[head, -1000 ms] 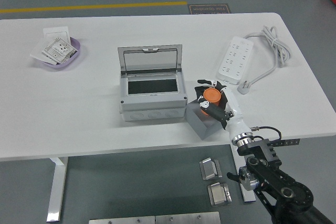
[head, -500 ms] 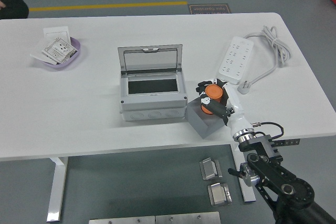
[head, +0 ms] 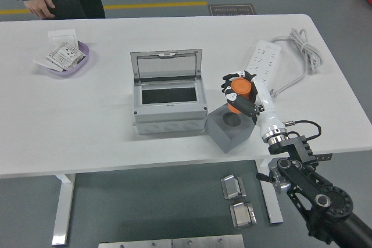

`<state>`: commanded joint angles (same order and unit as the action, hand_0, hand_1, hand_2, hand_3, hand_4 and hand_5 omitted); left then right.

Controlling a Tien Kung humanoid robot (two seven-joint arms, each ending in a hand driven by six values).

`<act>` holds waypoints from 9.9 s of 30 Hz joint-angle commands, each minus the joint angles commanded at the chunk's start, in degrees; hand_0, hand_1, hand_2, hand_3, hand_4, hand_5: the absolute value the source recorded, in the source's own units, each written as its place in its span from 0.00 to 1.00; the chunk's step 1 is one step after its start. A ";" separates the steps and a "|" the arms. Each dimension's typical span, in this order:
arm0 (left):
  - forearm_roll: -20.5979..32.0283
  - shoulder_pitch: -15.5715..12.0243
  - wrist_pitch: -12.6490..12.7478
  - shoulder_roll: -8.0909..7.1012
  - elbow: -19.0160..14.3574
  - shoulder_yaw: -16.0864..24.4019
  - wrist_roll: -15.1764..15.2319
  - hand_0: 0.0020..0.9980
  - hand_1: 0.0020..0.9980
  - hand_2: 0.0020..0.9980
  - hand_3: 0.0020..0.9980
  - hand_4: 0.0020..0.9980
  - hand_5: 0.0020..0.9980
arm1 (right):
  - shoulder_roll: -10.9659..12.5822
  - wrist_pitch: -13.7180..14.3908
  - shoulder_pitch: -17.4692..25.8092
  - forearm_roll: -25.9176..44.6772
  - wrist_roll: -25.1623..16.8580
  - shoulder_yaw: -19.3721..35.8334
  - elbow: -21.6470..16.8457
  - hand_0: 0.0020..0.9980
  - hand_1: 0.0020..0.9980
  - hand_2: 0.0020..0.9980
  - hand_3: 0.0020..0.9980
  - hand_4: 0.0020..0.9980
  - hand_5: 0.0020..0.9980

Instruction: Pick up the cylinder from the cube,place it in the box,flap close box

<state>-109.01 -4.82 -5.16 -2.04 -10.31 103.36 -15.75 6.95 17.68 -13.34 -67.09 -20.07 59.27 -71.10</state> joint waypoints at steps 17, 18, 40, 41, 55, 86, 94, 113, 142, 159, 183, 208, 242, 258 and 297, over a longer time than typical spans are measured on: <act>-0.31 0.43 0.16 -0.68 0.00 0.90 -0.11 0.69 0.68 0.61 0.72 0.73 0.44 | 3.22 7.62 -12.99 -21.35 9.74 -9.92 -3.21 0.04 0.17 0.37 0.36 0.00 0.00; -0.37 0.44 0.20 -0.76 0.00 1.00 -0.10 0.69 0.68 0.61 0.72 0.73 0.44 | 3.03 7.85 -14.16 -22.95 10.67 -11.11 -2.88 0.04 0.17 0.37 0.36 0.00 0.00; -3.18 -0.41 0.43 -2.03 0.00 3.95 -0.79 0.69 0.69 0.61 0.72 0.73 0.45 | -6.95 7.01 -29.16 -50.31 34.93 -27.92 9.20 0.00 0.09 0.37 0.32 0.00 0.00; -3.15 -0.42 0.43 -2.05 0.00 3.92 -0.79 0.69 0.69 0.61 0.72 0.73 0.45 | -6.95 7.03 -29.28 -50.20 35.08 -28.27 9.40 0.00 0.09 0.37 0.32 0.00 0.00; -3.11 -0.15 0.42 -2.26 0.00 3.54 -0.82 0.69 0.69 0.61 0.72 0.73 0.45 | -6.95 8.19 -29.77 -45.64 35.04 -33.50 17.50 0.00 0.09 0.38 0.32 0.00 0.00; -4.46 -0.02 0.42 -2.43 0.00 4.10 -0.82 0.69 0.69 0.62 0.72 0.72 0.46 | -6.95 12.66 -30.14 -41.23 32.63 -35.68 15.53 0.00 0.08 0.38 0.32 0.02 0.00; -4.85 -0.14 0.40 -2.53 0.00 4.30 -0.87 0.69 0.69 0.62 0.72 0.72 0.46 | -6.95 11.83 -30.60 -40.80 31.35 -36.30 15.70 0.00 0.08 0.38 0.32 0.02 0.00; -6.41 0.23 0.18 -2.97 0.00 4.97 -0.92 0.69 0.69 0.62 0.72 0.72 0.46 | -6.95 10.42 -35.13 -39.91 30.89 -40.78 19.95 0.00 0.08 0.39 0.33 0.03 0.00; -8.57 0.86 -0.04 -2.97 0.00 6.03 -0.89 0.69 0.69 0.62 0.72 0.72 0.45 | -6.95 11.96 -35.08 -37.48 30.10 -42.07 20.89 0.00 0.09 0.40 0.34 0.05 0.00; -7.92 1.85 -0.24 -2.75 0.00 5.09 -0.85 0.69 0.69 0.62 0.72 0.72 0.45 | -6.95 10.55 -34.41 -31.29 25.96 -41.34 21.97 0.00 0.16 0.48 0.60 0.38 0.08; -7.16 2.80 -0.68 -2.59 0.00 3.24 -0.50 0.69 0.69 0.62 0.72 0.72 0.45 | -6.95 8.82 -33.84 -31.09 23.56 -38.63 23.18 0.22 0.40 0.62 0.81 0.81 0.41; -5.83 1.12 -0.74 -1.59 0.00 2.56 -0.61 0.69 0.69 0.61 0.72 0.70 0.45 | -6.93 2.87 -31.94 -39.26 27.29 -29.96 11.70 0.24 0.38 0.62 0.80 0.90 0.47; -5.38 1.46 -0.84 -1.48 0.00 2.47 -0.67 0.69 0.69 0.61 0.71 0.71 0.46 | -4.59 0.15 -36.68 -37.82 26.05 -17.91 11.42 0.24 0.37 0.57 0.78 0.93 0.56; -6.01 1.88 -1.00 -1.43 0.00 2.51 -0.71 0.69 0.69 0.61 0.72 0.71 0.46 | -6.95 -0.74 -37.46 -33.51 22.63 -19.26 20.08 0.79 0.71 0.68 0.77 0.96 0.68; -5.53 2.08 -0.90 -0.94 0.00 1.35 -0.26 0.69 0.69 0.61 0.71 0.71 0.45 | -5.68 -0.83 -33.63 -33.18 21.58 -22.64 21.95 0.77 0.69 0.67 0.76 0.95 0.72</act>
<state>-114.53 -2.74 -6.06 -2.98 -10.31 104.71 -16.01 1.27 16.85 -46.97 -100.27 1.51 36.63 -49.15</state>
